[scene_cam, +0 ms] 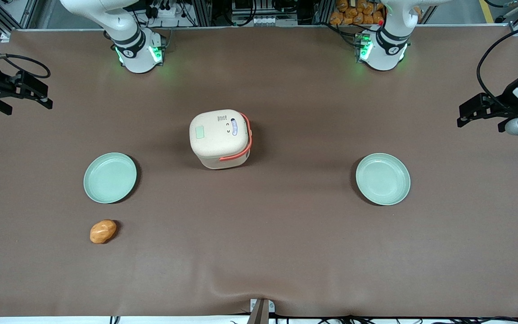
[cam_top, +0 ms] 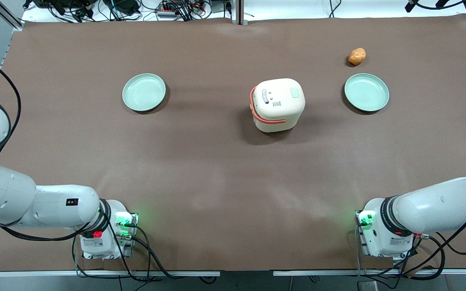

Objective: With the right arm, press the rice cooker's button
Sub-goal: 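Move the right gripper over the white rice cooker's lid button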

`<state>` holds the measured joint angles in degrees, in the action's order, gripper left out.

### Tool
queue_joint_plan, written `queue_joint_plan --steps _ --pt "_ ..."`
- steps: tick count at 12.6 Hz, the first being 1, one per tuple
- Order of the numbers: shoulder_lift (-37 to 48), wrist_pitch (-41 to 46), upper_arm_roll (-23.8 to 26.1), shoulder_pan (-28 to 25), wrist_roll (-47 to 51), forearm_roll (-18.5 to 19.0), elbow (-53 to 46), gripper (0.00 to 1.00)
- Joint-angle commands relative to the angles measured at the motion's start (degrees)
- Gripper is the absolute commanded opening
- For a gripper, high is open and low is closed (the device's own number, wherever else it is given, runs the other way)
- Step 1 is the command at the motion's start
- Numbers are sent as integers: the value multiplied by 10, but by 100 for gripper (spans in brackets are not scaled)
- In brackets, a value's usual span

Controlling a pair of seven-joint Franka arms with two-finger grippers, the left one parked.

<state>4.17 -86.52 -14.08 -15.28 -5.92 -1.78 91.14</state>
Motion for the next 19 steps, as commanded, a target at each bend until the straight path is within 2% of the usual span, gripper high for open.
queue_joint_plan --steps 1,4,6,8,10,11,13,14,16,19 --pt "1 6 1 -21 10 -7 -5 100" --pt "-3 2 0 -59 25 -9 -5 99" --pt "-5 1 0 -89 74 -10 -4 93" --pt "-13 1 0 -119 107 -10 -2 81" --pt "-22 0 0 -149 142 -10 0 65" --pt "-35 -2 0 -166 147 -10 2 51" --pt "-52 -15 1 -194 180 -11 16 15" --pt "-59 -21 1 -209 201 -18 35 5" --pt "-58 -71 1 -239 205 -20 95 0" --pt "-60 -175 0 -268 208 -20 165 0"
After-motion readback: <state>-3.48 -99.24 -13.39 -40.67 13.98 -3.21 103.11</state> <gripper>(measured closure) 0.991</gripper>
